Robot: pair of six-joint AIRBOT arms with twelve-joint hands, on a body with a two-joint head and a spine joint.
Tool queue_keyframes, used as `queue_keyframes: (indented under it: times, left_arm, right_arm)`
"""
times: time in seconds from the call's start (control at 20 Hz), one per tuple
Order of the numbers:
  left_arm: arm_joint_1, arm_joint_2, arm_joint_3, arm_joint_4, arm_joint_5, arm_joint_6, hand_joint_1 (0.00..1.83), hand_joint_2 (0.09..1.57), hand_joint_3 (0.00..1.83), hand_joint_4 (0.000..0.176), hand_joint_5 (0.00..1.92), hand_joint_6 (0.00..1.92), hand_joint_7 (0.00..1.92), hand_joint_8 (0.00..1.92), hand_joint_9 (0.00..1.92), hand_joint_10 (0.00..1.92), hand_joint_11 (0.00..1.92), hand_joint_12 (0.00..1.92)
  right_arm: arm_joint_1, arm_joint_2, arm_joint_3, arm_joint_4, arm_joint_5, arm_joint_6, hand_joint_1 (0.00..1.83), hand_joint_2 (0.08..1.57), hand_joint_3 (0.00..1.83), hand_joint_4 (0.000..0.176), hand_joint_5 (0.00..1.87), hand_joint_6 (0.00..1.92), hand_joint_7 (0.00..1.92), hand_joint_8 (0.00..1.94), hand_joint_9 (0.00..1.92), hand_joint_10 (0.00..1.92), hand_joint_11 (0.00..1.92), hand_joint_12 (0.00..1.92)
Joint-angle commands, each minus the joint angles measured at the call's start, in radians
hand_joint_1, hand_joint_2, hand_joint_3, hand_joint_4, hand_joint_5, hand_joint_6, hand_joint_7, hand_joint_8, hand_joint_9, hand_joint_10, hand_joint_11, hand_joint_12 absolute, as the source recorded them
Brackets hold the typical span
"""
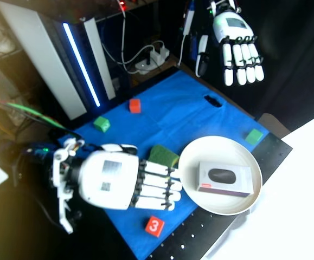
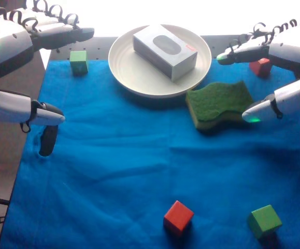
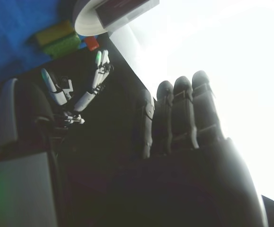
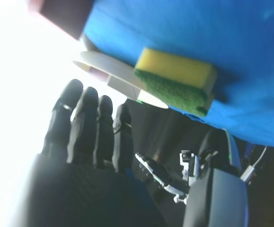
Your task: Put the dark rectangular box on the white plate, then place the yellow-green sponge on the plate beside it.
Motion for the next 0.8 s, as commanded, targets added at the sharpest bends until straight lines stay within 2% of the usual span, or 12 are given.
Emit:
queue_keyframes:
  times: [0.0,0.05,0.1,0.15,0.2,0.35,0.4,0.45,0.5,0.6,0.7,0.75]
  left_arm:
    - [-0.008,0.001,-0.001,-0.016,-0.117,0.001,0.92,0.93,0.01,0.078,0.16,0.0,0.11,0.0,0.05,0.0,0.02,0.01]
    - [-0.007,0.002,-0.002,-0.016,-0.117,0.0,0.9,0.93,0.0,0.083,0.15,0.0,0.1,0.0,0.04,0.0,0.0,0.0]
    - [-0.006,0.002,-0.002,-0.016,-0.117,0.0,0.9,0.93,0.0,0.083,0.15,0.0,0.1,0.0,0.04,0.0,0.0,0.0]
    - [-0.005,0.002,-0.002,-0.016,-0.118,-0.001,0.91,0.93,0.01,0.072,0.15,0.0,0.09,0.0,0.03,0.0,0.0,0.0]
    - [-0.005,0.002,-0.002,-0.016,-0.119,-0.003,0.9,0.93,0.0,0.078,0.15,0.0,0.1,0.0,0.04,0.0,0.01,0.0]
    - [-0.005,0.001,-0.002,-0.016,-0.122,-0.003,0.93,0.93,0.0,0.075,0.15,0.0,0.1,0.0,0.04,0.0,0.0,0.0]
    - [-0.005,0.001,-0.002,-0.016,-0.124,-0.003,0.93,0.93,0.0,0.08,0.14,0.0,0.1,0.0,0.05,0.01,0.0,0.0]
    - [-0.005,0.001,-0.002,-0.016,-0.124,-0.004,0.94,0.93,0.0,0.074,0.14,0.0,0.1,0.0,0.05,0.01,0.0,0.0]
    - [-0.004,0.001,-0.002,-0.016,-0.124,-0.005,0.93,0.93,0.0,0.07,0.14,0.0,0.11,0.01,0.06,0.01,0.01,0.0]
    - [-0.004,0.001,-0.002,-0.016,-0.125,-0.006,0.93,0.93,0.0,0.074,0.14,0.0,0.11,0.01,0.06,0.01,0.01,0.0]
    - [-0.004,0.001,-0.002,-0.016,-0.126,-0.006,0.92,0.93,0.0,0.069,0.14,0.0,0.11,0.0,0.06,0.01,0.01,0.01]
    - [-0.004,0.001,-0.002,-0.016,-0.126,-0.007,0.92,0.93,0.0,0.069,0.14,0.0,0.11,0.0,0.06,0.01,0.01,0.01]
  right_arm:
    - [0.02,-0.001,0.004,0.026,0.076,0.001,0.74,0.84,0.0,0.03,0.4,0.0,0.45,0.0,0.49,0.01,0.13,1.09]
    - [0.02,0.0,0.004,0.021,0.071,0.001,0.77,0.85,0.0,0.017,0.39,0.0,0.48,0.0,0.5,0.01,0.07,1.16]
    - [0.02,0.0,0.004,0.02,0.069,0.001,0.77,0.85,0.0,0.017,0.39,0.0,0.48,0.0,0.5,0.01,0.07,1.16]
    - [0.02,0.0,0.005,0.02,0.068,0.001,0.75,0.83,0.0,0.019,0.4,0.01,0.53,0.02,0.54,0.02,0.06,1.18]
    - [0.02,0.0,0.005,0.016,0.067,0.001,0.74,0.83,0.0,0.0,0.41,0.0,0.51,0.01,0.52,0.01,0.06,1.12]
    - [0.02,-0.002,0.007,-0.006,0.049,0.001,0.77,0.82,0.0,0.0,0.45,0.0,0.52,0.0,0.53,0.01,0.15,1.07]
    - [0.02,-0.005,0.009,-0.012,0.04,0.001,0.81,0.83,0.0,0.0,0.45,0.0,0.49,0.0,0.49,0.0,0.11,1.05]
    - [0.02,-0.007,0.011,-0.016,0.034,0.001,0.81,0.82,0.0,0.0,0.45,0.0,0.48,0.0,0.48,0.0,0.08,1.09]
    - [0.02,-0.009,0.013,-0.02,0.029,0.001,0.78,0.82,0.0,0.014,0.44,0.0,0.46,0.0,0.48,0.0,0.08,1.09]
    - [0.02,-0.013,0.015,-0.027,0.021,0.001,0.74,0.82,0.0,0.017,0.43,0.0,0.45,0.0,0.47,0.0,0.09,1.06]
    - [0.02,-0.021,0.021,-0.032,0.014,0.001,0.74,0.83,0.01,0.025,0.41,0.0,0.42,0.0,0.42,0.0,0.04,1.05]
    - [0.02,-0.026,0.026,-0.033,0.012,0.001,0.73,0.83,0.01,0.035,0.39,0.0,0.43,0.0,0.44,0.01,0.05,1.05]
